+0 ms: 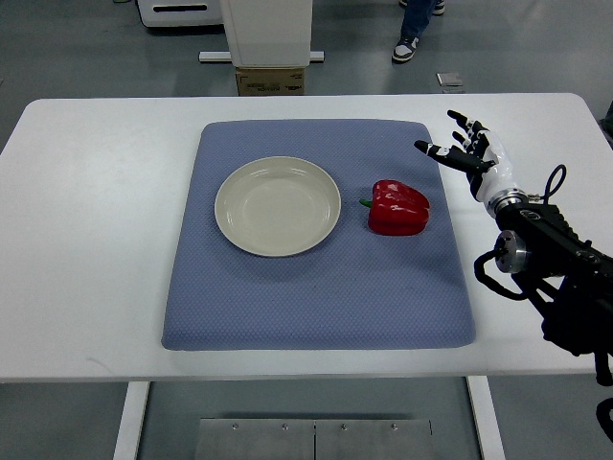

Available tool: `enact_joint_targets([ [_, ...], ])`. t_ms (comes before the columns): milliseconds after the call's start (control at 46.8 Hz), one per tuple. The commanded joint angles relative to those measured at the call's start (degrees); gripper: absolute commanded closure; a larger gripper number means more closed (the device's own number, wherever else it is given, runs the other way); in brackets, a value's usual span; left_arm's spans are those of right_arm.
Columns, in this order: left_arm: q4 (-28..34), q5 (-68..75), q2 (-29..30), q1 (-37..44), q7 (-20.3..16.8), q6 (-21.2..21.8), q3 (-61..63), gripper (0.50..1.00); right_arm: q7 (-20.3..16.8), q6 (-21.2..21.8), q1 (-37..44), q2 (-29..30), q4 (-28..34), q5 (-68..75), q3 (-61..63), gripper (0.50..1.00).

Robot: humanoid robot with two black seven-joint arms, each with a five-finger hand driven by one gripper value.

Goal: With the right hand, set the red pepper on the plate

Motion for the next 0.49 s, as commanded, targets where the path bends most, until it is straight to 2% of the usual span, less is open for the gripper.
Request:
enact_joint_targets([
  [0, 0.0, 0.1, 0.0, 0.0, 0.0, 0.0, 0.1, 0.500, 0.0, 0.0, 0.0, 0.0, 0.0, 0.0, 0.0, 0.500],
  [470, 0.0, 0.0, 0.0, 0.1, 0.0, 0.1, 0.0, 0.500, 0.0, 0.0, 0.0, 0.0, 0.0, 0.1, -0.1, 0.500],
])
